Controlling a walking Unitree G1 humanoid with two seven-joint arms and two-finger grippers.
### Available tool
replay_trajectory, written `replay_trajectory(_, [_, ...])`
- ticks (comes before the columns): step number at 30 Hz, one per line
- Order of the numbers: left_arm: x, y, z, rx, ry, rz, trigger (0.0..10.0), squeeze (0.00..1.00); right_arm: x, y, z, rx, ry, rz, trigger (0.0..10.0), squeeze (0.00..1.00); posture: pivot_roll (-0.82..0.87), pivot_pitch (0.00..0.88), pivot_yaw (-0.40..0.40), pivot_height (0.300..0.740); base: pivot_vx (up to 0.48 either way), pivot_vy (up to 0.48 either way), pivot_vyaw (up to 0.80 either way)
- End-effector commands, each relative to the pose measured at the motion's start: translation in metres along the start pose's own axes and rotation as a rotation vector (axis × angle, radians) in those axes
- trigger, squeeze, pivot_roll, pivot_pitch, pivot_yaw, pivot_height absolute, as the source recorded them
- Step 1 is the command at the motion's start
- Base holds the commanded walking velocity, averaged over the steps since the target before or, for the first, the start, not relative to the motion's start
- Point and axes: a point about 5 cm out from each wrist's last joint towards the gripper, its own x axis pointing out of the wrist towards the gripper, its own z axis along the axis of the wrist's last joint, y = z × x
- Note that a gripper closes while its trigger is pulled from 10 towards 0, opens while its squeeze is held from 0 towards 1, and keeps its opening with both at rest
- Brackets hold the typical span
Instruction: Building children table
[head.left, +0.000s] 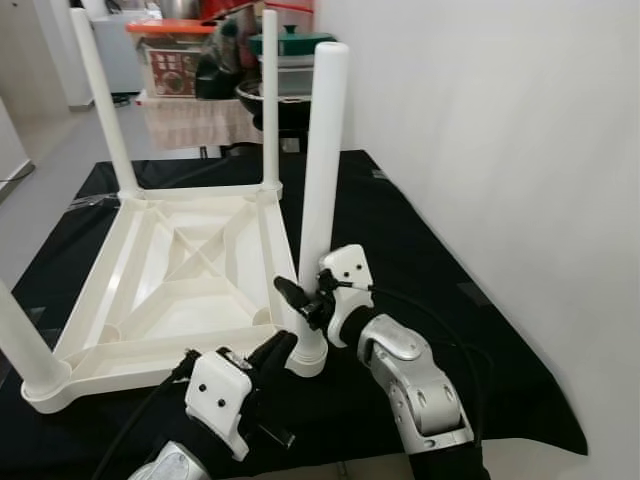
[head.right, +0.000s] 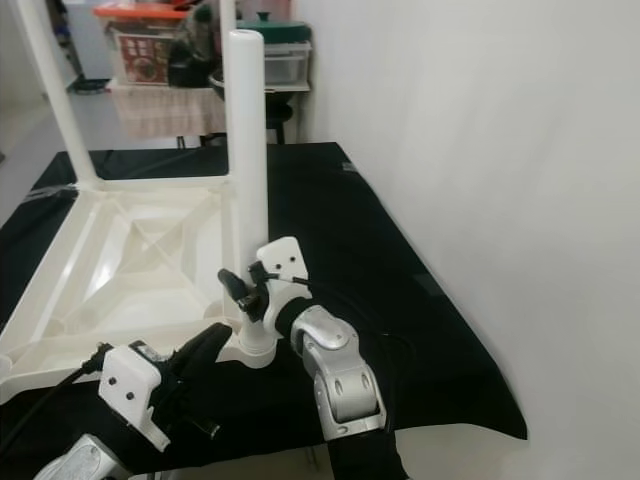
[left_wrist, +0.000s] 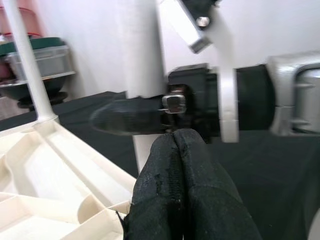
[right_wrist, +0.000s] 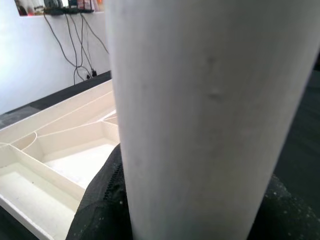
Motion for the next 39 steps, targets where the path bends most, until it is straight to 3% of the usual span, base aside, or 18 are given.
replay_trajectory(1, [0.000,-0.001,-0.003,-0.006,0.019,-0.007,10.0,0.00,-0.003,-0.007,-0.026,0.030,0.118,-0.040,0.0,0.00,0.04,0.024,-0.066,0.740,0.000,0.000,0.00])
replay_trajectory(2, [0.000,-0.001,-0.004,-0.005,0.018,-0.005,10.0,0.00,0.000,-0.016,-0.018,-0.002,0.117,-0.087,7.8,0.00,0.05,0.023,-0.077,0.740,0.000,0.000,0.00])
replay_trajectory(3, [0.000,-0.001,-0.004,-0.005,0.018,-0.005,10.0,0.00,0.000,-0.016,-0.018,-0.002,0.117,-0.087,7.8,0.00,0.05,0.023,-0.077,0.740,0.000,0.000,0.00])
replay_trajectory(4, [0.001,-0.001,-0.003,-0.004,0.017,-0.003,10.0,0.00,0.000,-0.018,-0.015,-0.008,0.125,-0.110,10.0,0.00,0.05,0.023,-0.079,0.740,0.000,0.000,0.00])
replay_trajectory(5, [0.001,-0.001,-0.003,-0.003,0.017,-0.002,10.0,0.00,0.000,-0.018,-0.012,-0.010,0.134,-0.134,10.0,0.00,0.05,0.023,-0.079,0.740,0.000,0.000,0.00])
replay_trajectory(6, [0.001,-0.001,-0.003,-0.002,0.016,-0.001,10.0,0.00,0.000,-0.017,-0.009,0.007,0.125,-0.119,10.0,1.00,0.05,0.024,-0.079,0.740,0.000,0.000,0.00])
replay_trajectory(8, [0.001,-0.001,-0.003,-0.002,0.016,-0.001,10.0,0.00,0.000,-0.017,-0.009,0.007,0.125,-0.119,10.0,1.00,0.05,0.024,-0.079,0.740,0.000,0.000,0.00])
replay_trajectory(11, [0.001,-0.002,-0.003,-0.003,0.017,-0.003,10.0,0.00,0.003,-0.012,0.004,0.001,0.084,0.024,10.0,1.00,0.05,0.022,-0.073,0.740,0.000,0.000,0.00])
replay_trajectory(13, [0.001,-0.002,-0.004,-0.005,0.017,-0.004,10.0,0.00,0.006,-0.009,0.018,-0.049,0.023,0.250,10.0,1.00,0.05,0.019,-0.074,0.740,0.000,0.000,0.00])
replay_trajectory(14, [0.001,-0.002,-0.004,-0.005,0.017,-0.004,10.0,0.00,0.006,-0.009,0.018,-0.049,0.023,0.250,10.0,1.00,0.05,0.019,-0.074,0.740,0.000,0.000,0.00])
replay_trajectory(15, [0.001,-0.002,-0.004,-0.005,0.017,-0.005,10.0,0.00,0.005,-0.006,0.024,-0.107,0.003,0.391,10.0,0.66,0.05,0.019,-0.074,0.740,0.000,0.000,0.00])
replay_trajectory(17, [0.001,-0.002,-0.004,-0.005,0.017,-0.005,10.0,0.00,0.003,-0.004,0.027,-0.157,-0.010,0.495,10.0,0.66,0.05,0.019,-0.074,0.740,0.000,0.000,0.00])
replay_trajectory(18, [0.001,-0.002,-0.004,-0.005,0.018,-0.004,10.0,0.00,0.000,-0.004,0.029,-0.186,-0.010,0.608,10.0,0.00,0.05,0.013,-0.076,0.740,0.000,0.000,0.00])
replay_trajectory(24, [0.001,-0.002,-0.006,-0.003,0.021,-0.002,10.0,0.00,0.003,-0.012,0.031,-0.225,0.045,0.781,10.0,0.00,0.07,0.006,-0.078,0.740,0.000,0.000,0.00])
replay_trajectory(25, [0.001,-0.002,-0.006,-0.003,0.022,-0.001,10.0,0.00,0.005,-0.015,0.033,-0.221,0.056,0.804,3.8,0.00,0.07,0.005,-0.078,0.740,0.000,0.000,0.00])
replay_trajectory(26, [0.001,-0.002,-0.006,-0.003,0.022,-0.001,10.0,0.00,0.005,-0.015,0.033,-0.221,0.056,0.804,3.8,0.00,0.07,0.005,-0.078,0.740,0.000,0.000,0.00])
replay_trajectory(27, [0.001,-0.002,-0.006,-0.003,0.023,-0.001,10.0,0.00,0.009,-0.019,0.033,-0.201,0.063,0.810,0.0,0.00,0.07,0.005,-0.079,0.740,0.000,0.000,0.00])
replay_trajectory(39, [-0.002,-0.005,-0.004,-0.005,0.022,-0.004,10.0,0.00,0.001,-0.016,0.015,-0.122,0.009,0.645,0.0,0.00,0.07,0.025,-0.087,0.740,0.000,0.000,0.00])
